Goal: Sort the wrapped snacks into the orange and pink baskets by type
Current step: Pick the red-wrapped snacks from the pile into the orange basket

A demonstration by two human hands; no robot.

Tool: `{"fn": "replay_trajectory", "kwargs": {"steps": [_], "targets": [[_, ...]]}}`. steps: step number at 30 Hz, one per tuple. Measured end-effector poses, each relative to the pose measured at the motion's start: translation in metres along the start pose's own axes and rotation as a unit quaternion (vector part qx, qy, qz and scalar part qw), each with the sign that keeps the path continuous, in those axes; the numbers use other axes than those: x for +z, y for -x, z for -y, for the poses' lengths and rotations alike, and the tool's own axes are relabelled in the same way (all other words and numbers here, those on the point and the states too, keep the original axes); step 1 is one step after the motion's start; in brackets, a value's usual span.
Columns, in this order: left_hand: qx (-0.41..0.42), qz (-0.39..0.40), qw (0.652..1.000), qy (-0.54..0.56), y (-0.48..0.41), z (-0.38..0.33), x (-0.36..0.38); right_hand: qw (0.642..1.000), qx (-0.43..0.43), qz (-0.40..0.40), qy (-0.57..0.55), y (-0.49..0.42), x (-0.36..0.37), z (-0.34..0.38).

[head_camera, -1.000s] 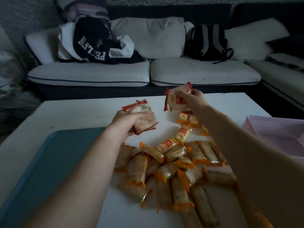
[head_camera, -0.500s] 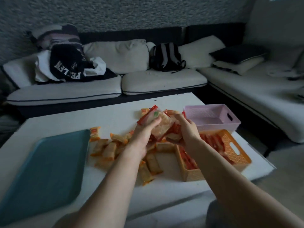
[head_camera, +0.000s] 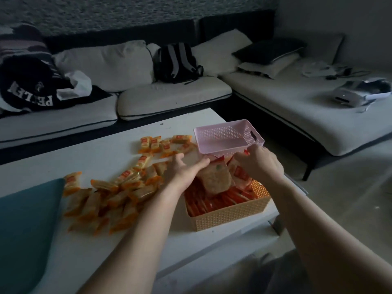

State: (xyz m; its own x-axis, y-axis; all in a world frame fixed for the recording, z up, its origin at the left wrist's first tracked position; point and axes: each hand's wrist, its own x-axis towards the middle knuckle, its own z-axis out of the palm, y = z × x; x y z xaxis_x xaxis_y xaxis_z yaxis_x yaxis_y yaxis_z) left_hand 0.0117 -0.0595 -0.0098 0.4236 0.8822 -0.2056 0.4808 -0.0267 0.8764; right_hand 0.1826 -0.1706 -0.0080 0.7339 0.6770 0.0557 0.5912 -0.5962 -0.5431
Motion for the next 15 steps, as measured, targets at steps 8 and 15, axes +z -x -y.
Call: {"fn": "replay_trajectory", "kwargs": {"steps": [8, 15], "targets": [[0.18, -0.009, 0.949, -0.258, -0.002, 0.024, 0.011, 0.998, -0.055, 0.011, -0.039, 0.0, 0.005, 0.005], [0.241, -0.003, 0.962, -0.124, 0.003, 0.014, 0.01, 0.975, -0.18, 0.129, -0.032, 0.013, -0.009, 0.012]]}}
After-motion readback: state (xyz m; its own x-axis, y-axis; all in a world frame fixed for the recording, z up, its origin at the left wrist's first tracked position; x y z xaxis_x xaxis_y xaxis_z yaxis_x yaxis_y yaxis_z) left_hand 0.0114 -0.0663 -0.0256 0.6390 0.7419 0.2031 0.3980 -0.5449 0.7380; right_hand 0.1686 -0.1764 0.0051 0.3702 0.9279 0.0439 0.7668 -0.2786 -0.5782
